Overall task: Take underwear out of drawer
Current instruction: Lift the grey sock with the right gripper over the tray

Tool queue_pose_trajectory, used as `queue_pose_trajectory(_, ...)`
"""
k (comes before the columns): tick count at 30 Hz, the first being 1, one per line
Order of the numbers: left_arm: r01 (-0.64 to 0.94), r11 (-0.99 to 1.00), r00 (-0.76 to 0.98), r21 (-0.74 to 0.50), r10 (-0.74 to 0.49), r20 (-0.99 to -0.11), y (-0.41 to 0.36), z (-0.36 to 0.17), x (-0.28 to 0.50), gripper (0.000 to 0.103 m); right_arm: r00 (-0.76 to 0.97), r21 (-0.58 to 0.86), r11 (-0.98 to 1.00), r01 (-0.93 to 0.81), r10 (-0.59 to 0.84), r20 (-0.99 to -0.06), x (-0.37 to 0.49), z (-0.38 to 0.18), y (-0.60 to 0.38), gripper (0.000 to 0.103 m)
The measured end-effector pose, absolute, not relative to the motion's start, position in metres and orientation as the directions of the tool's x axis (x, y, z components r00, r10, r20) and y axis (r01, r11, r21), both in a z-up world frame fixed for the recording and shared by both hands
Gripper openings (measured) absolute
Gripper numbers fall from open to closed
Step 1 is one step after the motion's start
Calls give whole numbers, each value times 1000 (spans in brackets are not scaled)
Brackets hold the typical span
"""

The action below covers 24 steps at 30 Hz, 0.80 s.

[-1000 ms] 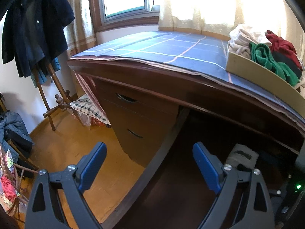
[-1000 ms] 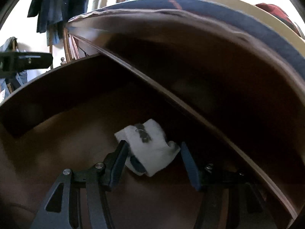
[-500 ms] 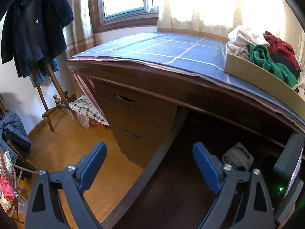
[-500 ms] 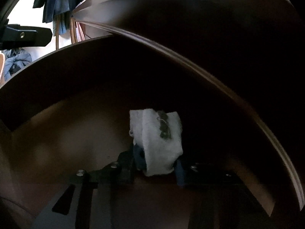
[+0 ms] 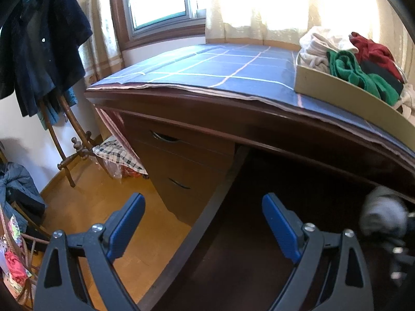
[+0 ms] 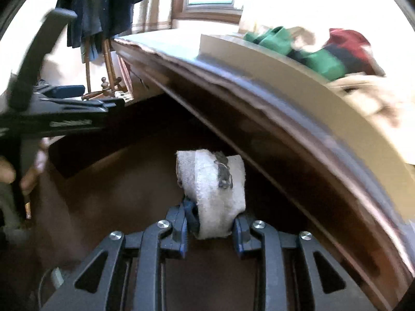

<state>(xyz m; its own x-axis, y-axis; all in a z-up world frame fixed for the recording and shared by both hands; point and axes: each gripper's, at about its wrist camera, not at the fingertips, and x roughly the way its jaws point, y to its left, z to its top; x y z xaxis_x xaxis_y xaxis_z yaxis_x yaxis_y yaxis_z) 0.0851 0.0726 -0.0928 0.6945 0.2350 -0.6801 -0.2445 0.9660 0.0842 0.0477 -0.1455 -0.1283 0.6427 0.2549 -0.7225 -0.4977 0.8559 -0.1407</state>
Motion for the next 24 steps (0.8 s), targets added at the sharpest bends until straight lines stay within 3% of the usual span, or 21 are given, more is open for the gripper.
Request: queue_pose_trajectory(24,-142,966,759,214,245,-603,43,-87,74,93,740,-26,999,36,-44,-671,-86,-30,-223,29)
